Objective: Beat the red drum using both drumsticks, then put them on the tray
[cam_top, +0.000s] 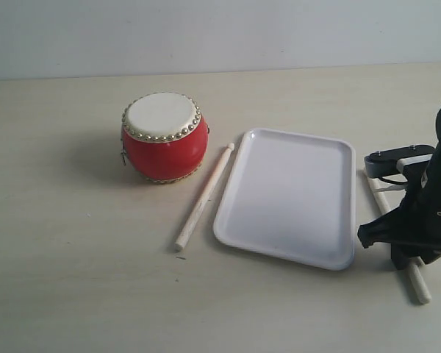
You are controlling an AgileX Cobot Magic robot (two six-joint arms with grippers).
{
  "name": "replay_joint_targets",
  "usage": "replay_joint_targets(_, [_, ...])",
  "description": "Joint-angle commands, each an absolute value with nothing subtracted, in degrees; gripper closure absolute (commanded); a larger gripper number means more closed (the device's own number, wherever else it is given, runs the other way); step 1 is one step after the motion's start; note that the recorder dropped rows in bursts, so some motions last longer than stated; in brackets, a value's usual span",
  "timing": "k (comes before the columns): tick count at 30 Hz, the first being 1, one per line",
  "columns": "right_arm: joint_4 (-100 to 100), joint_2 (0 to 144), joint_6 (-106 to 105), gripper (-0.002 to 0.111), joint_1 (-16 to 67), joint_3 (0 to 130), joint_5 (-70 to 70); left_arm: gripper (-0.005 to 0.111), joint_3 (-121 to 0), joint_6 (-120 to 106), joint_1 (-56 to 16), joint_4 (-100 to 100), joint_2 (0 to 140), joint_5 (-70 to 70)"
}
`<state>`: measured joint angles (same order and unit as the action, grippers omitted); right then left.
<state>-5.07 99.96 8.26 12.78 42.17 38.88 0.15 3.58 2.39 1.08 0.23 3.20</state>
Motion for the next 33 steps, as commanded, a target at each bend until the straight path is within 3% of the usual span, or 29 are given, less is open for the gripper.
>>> replay_joint_targets(1, [-4.73,100.09,8.29,0.080,13.04,42.72,38.76,0.107,0.00,3.90,2.14,1.25,0.00,2.84])
replay_joint_targets(6, [-4.18,100.09,8.29,0.093,13.04,42.72,38.76,0.107,0.00,3.90,2.14,1.25,0.00,2.84])
replay_joint_targets(16, [-2.78,100.09,7.58,0.093,13.04,42.72,39.78,0.107,0.00,3.90,2.14,1.25,0.00,2.84])
replay_joint_targets(22, [-2.78,100.09,7.70,0.072,13.04,42.72,39.94,0.107,0.00,3.90,2.14,1.25,0.00,2.84])
replay_joint_targets(25, [-2.78,100.09,8.05,0.072,13.04,42.72,39.94,0.107,0.00,3.90,2.14,1.25,0.00,2.84])
replay_joint_targets(28, [-2.78,100.09,8.15,0.078,13.04,42.72,39.94,0.107,0.00,3.90,2.14,1.25,0.00,2.84])
replay_joint_targets(33, [-2.78,100.09,8.15,0.105,13.04,42.72,40.55,0.107,0.00,3.42,2.14,1.25,0.00,2.84])
